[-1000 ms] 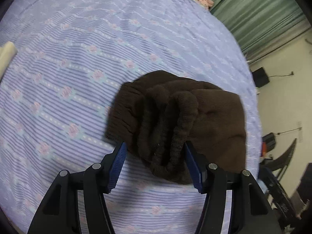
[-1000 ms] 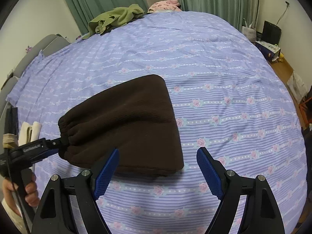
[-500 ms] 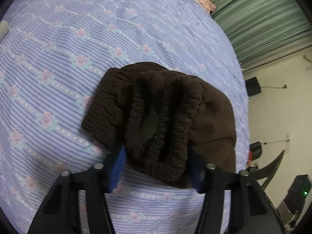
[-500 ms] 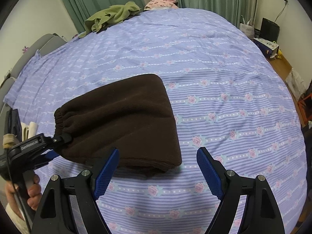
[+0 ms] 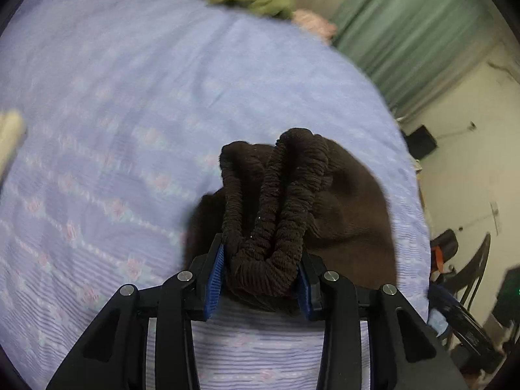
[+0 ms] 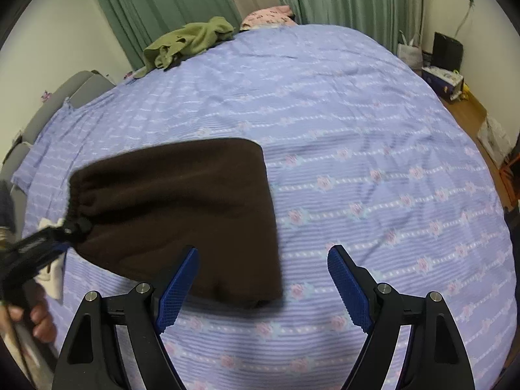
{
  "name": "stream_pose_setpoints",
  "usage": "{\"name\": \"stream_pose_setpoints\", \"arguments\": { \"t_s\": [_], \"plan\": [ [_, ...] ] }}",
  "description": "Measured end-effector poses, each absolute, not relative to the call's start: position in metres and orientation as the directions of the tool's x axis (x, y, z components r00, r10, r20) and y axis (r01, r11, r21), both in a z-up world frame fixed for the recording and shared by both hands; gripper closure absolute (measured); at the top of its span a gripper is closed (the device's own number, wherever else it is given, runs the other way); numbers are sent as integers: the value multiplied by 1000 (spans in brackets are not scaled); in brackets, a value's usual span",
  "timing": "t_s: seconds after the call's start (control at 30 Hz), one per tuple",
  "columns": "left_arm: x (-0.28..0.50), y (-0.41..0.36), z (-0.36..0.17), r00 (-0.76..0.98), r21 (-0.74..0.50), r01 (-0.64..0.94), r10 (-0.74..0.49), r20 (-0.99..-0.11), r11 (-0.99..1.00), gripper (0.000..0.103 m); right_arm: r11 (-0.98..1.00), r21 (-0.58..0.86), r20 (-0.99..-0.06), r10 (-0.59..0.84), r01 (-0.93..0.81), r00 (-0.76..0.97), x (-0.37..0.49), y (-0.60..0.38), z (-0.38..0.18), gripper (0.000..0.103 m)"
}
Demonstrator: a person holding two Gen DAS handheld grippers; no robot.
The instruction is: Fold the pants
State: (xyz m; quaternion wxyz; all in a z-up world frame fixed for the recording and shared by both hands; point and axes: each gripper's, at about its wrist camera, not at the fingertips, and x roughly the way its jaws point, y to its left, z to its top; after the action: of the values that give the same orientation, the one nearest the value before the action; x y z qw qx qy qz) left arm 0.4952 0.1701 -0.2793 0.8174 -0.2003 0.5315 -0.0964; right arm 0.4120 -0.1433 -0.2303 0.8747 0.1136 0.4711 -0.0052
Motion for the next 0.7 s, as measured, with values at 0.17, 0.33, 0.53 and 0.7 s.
{"name": "stream_pose_setpoints", "arguments": {
  "t_s": [0.17,0.33,0.53,0.7],
  "plan": [
    [497,174,-303,363,-436,-106,-374,-854,894,44,993,112,-823,75,31,562,417,-117,-231,20],
    [485,170,-270,406,-341,-45,-294,-865,939,30,993,117,-815,83,22,574,414,-115,-228,20],
    [477,168,-232,519,-315,36,-287,-805,948,7,983,169,-796,92,73,598,416,-133,-224,20],
    [503,155,-256,461,-310,12,-280,-842,951,7,973,204,-793,101,105,601,432,-143,-234,20]
  ]
}}
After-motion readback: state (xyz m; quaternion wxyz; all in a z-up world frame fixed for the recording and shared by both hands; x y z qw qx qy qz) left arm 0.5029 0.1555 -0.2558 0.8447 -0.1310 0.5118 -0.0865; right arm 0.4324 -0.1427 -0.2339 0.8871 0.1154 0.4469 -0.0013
